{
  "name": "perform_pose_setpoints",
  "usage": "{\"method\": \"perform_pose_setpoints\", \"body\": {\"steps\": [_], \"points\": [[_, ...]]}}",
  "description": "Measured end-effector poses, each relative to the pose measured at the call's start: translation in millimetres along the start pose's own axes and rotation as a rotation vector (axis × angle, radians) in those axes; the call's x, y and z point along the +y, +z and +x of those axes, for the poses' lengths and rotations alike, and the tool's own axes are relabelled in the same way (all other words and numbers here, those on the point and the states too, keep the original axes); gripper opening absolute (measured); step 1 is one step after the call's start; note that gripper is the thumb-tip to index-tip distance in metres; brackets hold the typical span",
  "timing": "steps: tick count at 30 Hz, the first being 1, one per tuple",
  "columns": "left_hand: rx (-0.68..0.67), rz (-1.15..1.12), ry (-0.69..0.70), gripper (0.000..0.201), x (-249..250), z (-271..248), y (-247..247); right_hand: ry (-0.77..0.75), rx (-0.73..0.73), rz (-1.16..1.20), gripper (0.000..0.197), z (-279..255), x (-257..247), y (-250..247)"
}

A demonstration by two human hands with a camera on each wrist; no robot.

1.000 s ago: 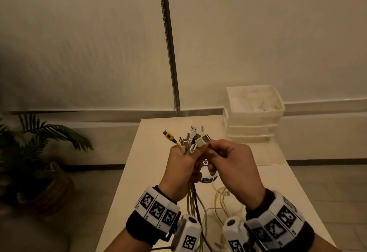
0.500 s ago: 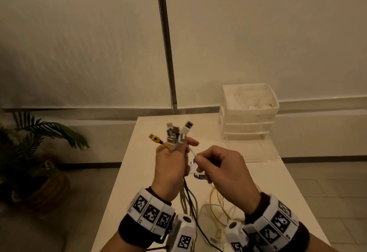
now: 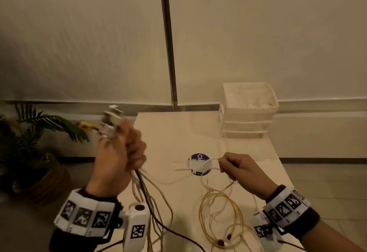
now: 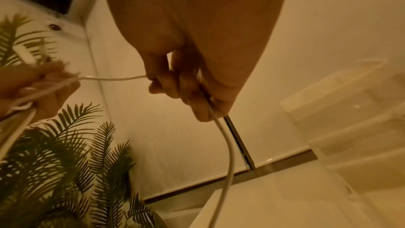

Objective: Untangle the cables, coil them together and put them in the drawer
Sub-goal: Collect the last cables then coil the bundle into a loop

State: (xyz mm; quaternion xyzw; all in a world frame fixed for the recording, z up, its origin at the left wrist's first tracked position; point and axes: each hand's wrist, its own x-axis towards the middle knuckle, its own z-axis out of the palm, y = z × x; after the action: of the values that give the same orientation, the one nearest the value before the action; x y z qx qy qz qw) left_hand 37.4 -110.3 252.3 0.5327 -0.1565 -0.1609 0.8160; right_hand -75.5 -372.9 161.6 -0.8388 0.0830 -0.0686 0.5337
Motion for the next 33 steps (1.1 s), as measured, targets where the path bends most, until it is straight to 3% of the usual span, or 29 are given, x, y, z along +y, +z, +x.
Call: {"method": "perform_pose_setpoints", "body": {"steps": [3,5,10,12,15,19,21,23,29,31,33], "points": [[-0.147,0.326,-0.042,0.019,-28.9,-10.8,25.1,-0.099,0.028,-0.062,0.033,8.8,-18.6,4.0],[-0.242,0.479,-0.040,0.025,-44.7,-16.1,44.2,-0.182,-0.019,-0.120,0.027,13.1,-33.0,7.2],[-0.232,0.697,0.067,0.006,-55.8,-10.7,60.6,-0.270,-0.043,-0.331,0.011,12.9,-50.1,9.6],[-0.249,0.797,0.069,0.006,-56.3,-5.0,53.3,-0.227,-0.041,-0.353,0.008,12.1,-51.0,6.9],[-0.338,0.911,0.025,0.021,-53.6,-2.7,46.6,-0.214,-0.134,-0.303,0.009,11.9,-45.2,7.5],[-0.373,0.941,0.025,0.013,-55.5,-3.8,41.4,-0.233,-0.178,-0.268,0.015,14.7,-42.9,7.3],[-0.293,0.937,0.102,0.013,-51.5,-3.6,40.3,-0.240,-0.204,-0.210,0.016,16.8,-43.5,5.5],[-0.104,0.846,0.156,0.027,-43.3,0.5,32.8,-0.236,-0.183,-0.172,0.017,20.9,-38.1,2.1],[0.470,0.569,0.161,0.030,-7.5,18.6,-25.3,-0.106,-0.114,-0.222,0.019,34.4,10.4,-11.9],[0.564,0.469,0.148,0.024,6.0,20.0,-39.6,-0.062,-0.083,-0.244,0.021,36.7,27.8,-18.7],[0.569,0.517,0.123,0.016,8.5,17.6,-42.1,-0.021,-0.032,-0.243,0.022,42.1,36.5,-24.0]]}}
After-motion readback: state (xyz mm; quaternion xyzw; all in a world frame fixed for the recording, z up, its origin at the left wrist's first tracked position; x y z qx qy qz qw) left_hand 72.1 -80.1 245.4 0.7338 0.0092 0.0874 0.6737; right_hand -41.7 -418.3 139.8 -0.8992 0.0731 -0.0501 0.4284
